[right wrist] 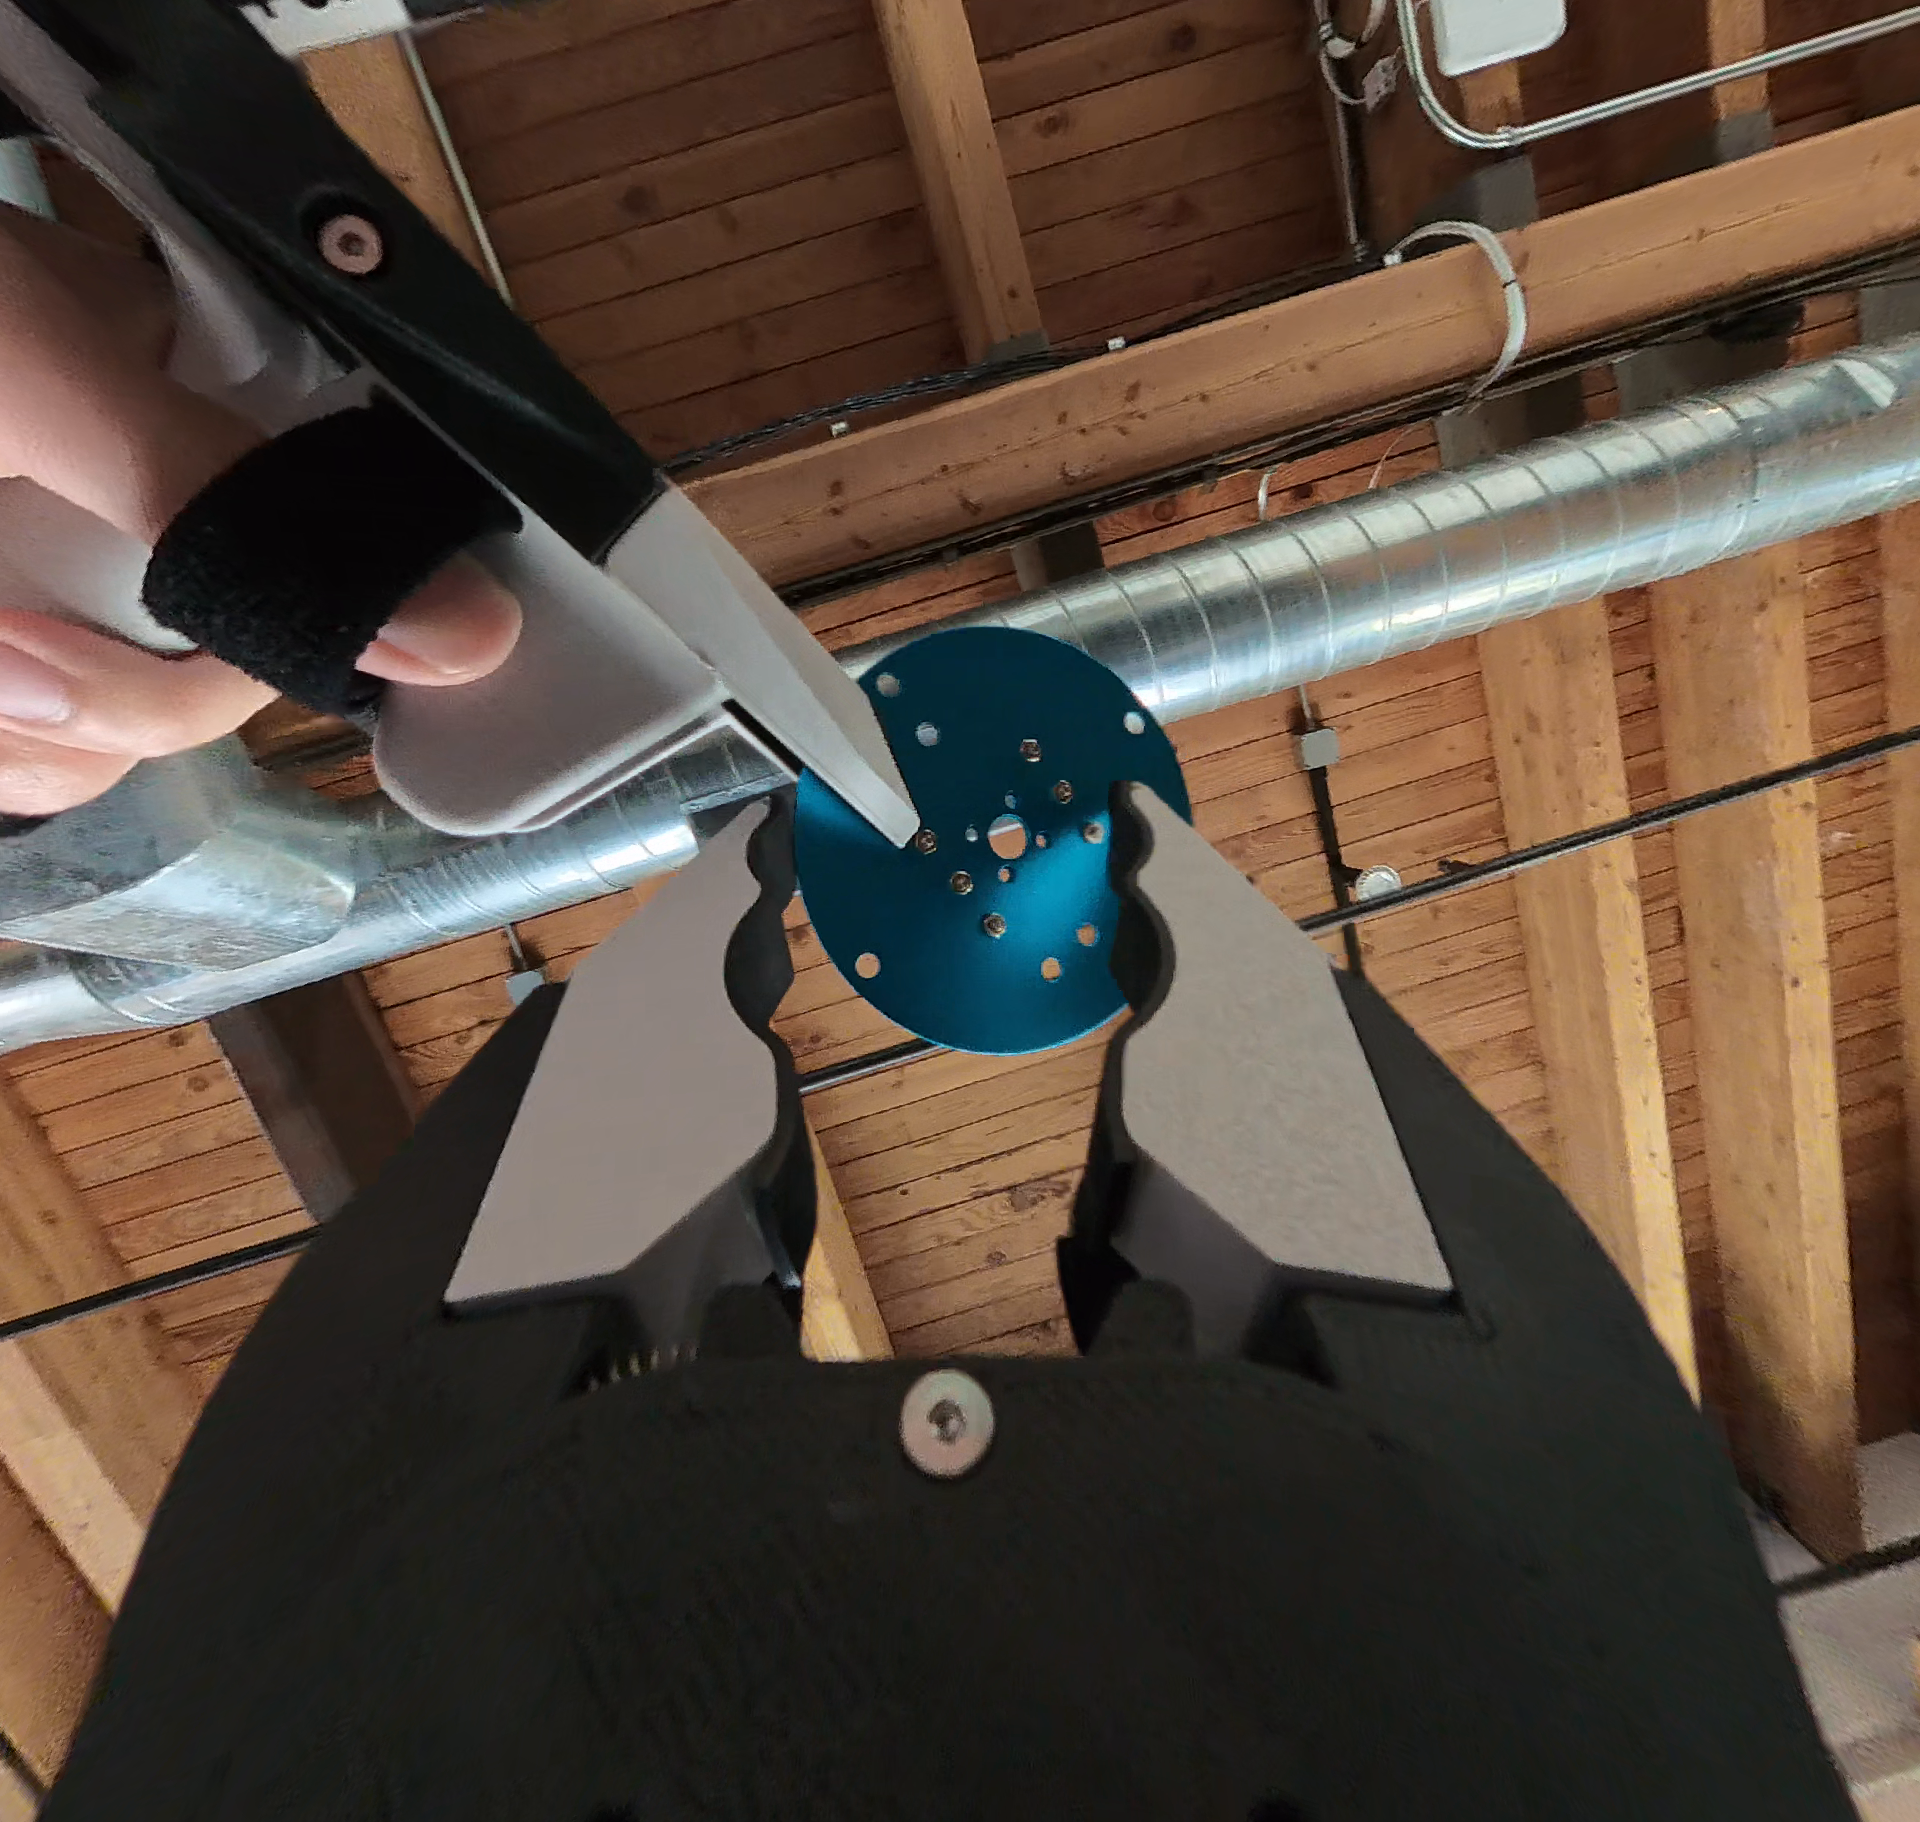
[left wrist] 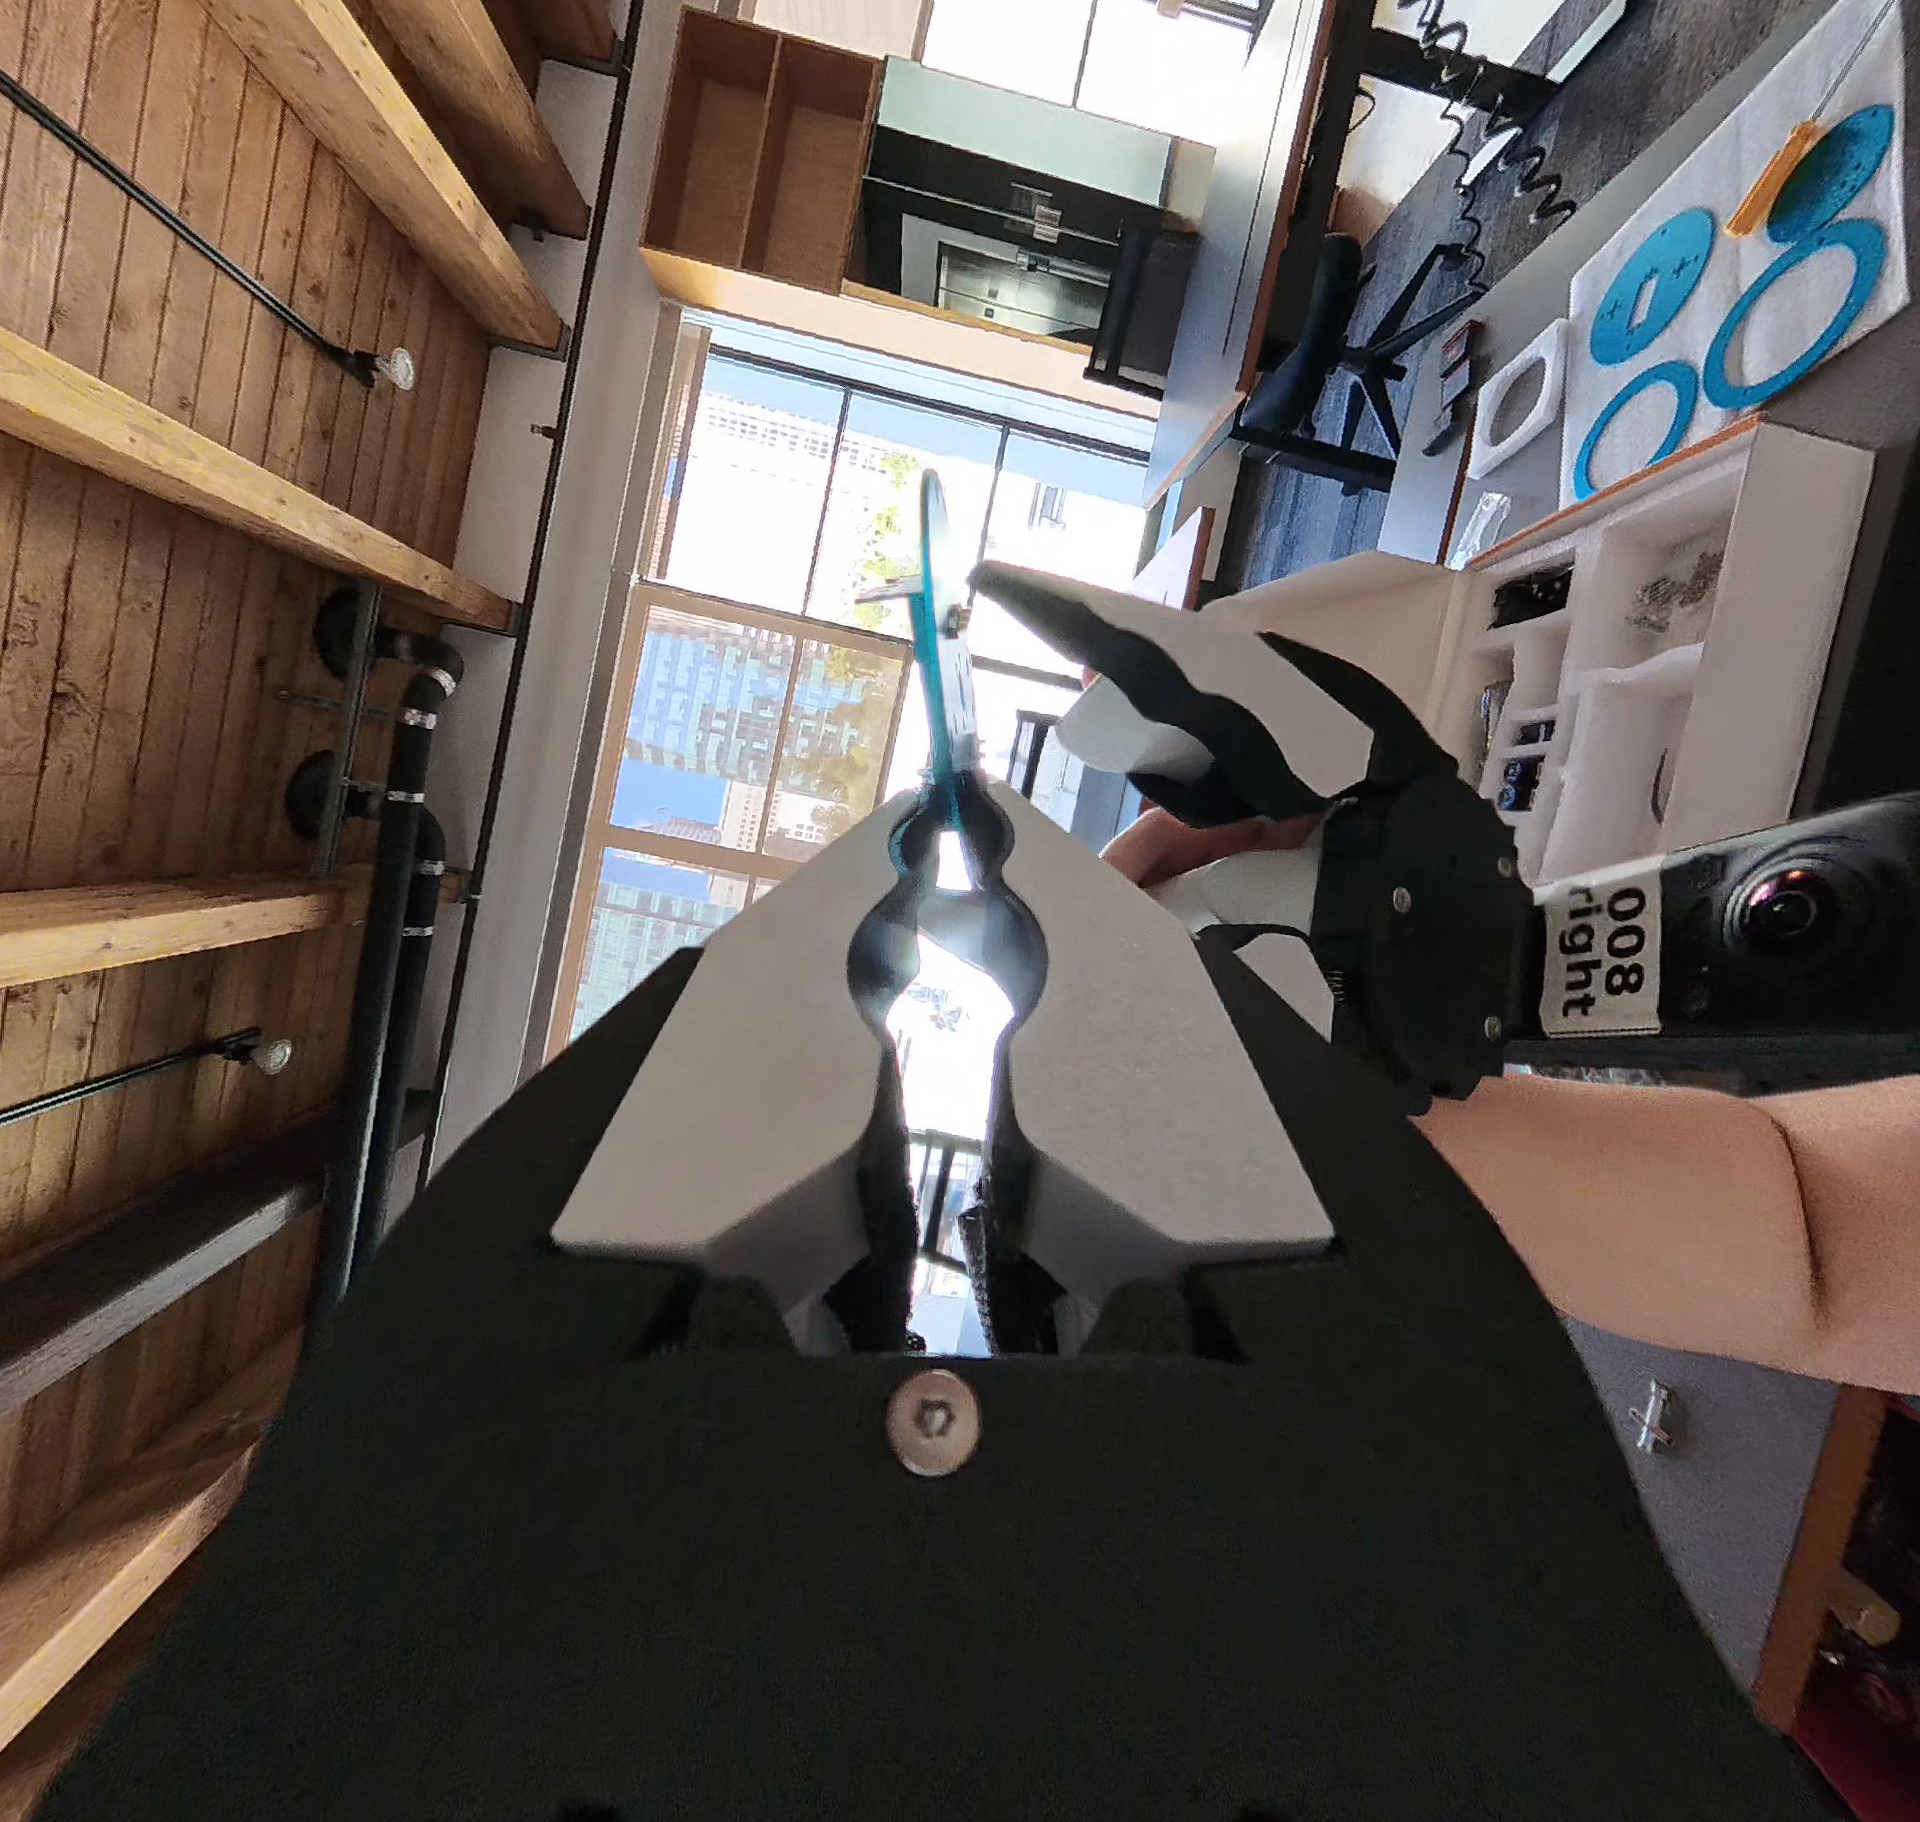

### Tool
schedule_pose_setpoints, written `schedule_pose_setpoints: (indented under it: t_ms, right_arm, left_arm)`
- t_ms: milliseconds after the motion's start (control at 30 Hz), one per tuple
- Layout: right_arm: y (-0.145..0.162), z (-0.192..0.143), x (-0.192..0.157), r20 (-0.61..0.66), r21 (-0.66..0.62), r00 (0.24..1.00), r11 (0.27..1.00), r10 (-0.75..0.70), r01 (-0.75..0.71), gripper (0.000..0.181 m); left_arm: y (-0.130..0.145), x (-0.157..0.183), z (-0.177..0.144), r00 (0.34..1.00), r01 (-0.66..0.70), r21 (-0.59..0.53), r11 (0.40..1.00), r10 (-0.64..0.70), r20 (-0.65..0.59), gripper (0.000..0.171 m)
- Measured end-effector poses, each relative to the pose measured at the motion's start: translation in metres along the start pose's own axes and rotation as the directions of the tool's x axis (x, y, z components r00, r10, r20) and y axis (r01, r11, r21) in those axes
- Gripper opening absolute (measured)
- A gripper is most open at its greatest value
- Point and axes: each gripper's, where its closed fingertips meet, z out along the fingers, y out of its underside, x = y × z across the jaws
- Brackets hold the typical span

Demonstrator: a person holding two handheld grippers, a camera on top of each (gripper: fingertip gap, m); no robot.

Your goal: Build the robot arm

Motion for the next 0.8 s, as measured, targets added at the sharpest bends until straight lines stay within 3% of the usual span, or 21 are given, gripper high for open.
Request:
schedule_pose_setpoints:
  t_ms: [233,467,700,800]
  right_arm:
    - [-0.003,-0.004,0.006,0.060,0.025,0.998,0.999,-0.022,0.020,0.054]
    - [0.009,-0.007,0.004,0.052,-0.052,0.996,0.996,0.078,-0.075,0.051]
    - [0.019,-0.008,-0.016,0.115,-0.134,0.993,0.991,0.015,0.000,0.051]
    - [0.013,-0.014,-0.032,0.205,-0.108,0.979,0.994,0.019,0.004,0.028]
  left_arm:
    - [-0.004,0.008,0.008,1.000,-0.019,-0.017,1.000,0.018,-0.019,0.003]
    - [0.004,0.005,0.013,1.000,-0.001,-0.025,1.000,0.001,-0.009,0.004]
    - [0.021,-0.007,0.005,0.997,0.082,-0.034,0.996,-0.082,-0.008,0.003]
    - [0.027,-0.022,-0.004,0.990,0.142,-0.022,0.990,-0.142,0.017,0.003]
